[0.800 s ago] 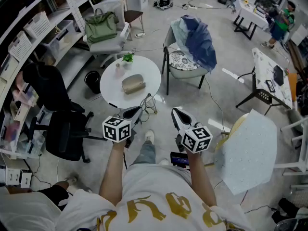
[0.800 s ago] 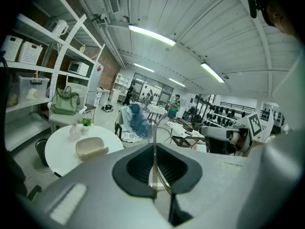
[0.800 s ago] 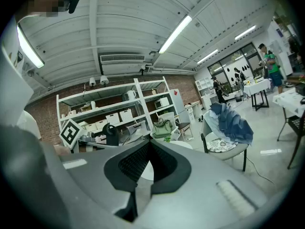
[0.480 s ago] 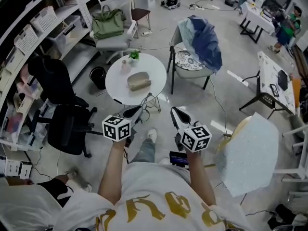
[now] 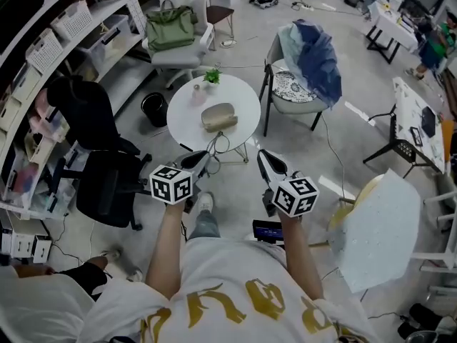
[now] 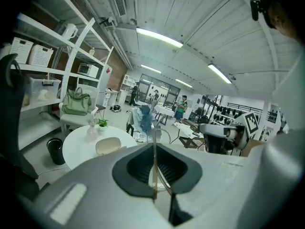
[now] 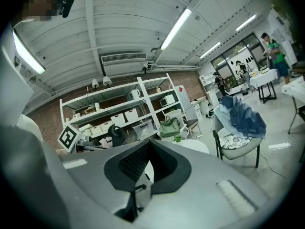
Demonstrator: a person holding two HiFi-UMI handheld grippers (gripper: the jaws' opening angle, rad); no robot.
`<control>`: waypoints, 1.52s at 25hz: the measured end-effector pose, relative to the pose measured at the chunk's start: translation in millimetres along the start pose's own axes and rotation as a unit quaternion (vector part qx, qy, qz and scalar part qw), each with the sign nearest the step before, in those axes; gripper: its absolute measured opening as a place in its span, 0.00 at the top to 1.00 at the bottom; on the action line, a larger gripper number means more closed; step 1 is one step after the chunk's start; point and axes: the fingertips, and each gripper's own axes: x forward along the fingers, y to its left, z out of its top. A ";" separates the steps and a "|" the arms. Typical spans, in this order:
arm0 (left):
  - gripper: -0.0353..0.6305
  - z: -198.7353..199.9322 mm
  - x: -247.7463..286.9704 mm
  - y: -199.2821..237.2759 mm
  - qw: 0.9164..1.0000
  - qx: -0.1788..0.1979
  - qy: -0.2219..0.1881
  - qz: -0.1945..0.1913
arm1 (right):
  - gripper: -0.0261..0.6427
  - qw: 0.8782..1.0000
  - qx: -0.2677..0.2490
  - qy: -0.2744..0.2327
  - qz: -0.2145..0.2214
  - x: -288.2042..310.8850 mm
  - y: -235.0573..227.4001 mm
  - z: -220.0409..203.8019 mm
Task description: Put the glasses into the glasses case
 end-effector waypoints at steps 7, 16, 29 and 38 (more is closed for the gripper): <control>0.92 17.7 21.8 68.3 0.999 0.008 0.020 -0.038 | 0.92 0.999 0.018 0.005 -0.035 75.2 3.2 -2.3; 0.92 46.8 52.5 168.9 0.995 0.000 0.045 -0.091 | 0.92 0.995 0.022 0.016 -0.094 175.8 8.3 -5.7; 0.92 50.8 84.4 208.5 0.983 0.007 0.073 -0.170 | 0.92 0.981 0.032 -0.005 -0.191 200.8 -1.8 -8.1; 0.92 50.0 95.8 194.1 0.980 0.009 0.076 -0.186 | 0.92 0.977 0.036 -0.010 -0.209 187.0 -12.1 -7.2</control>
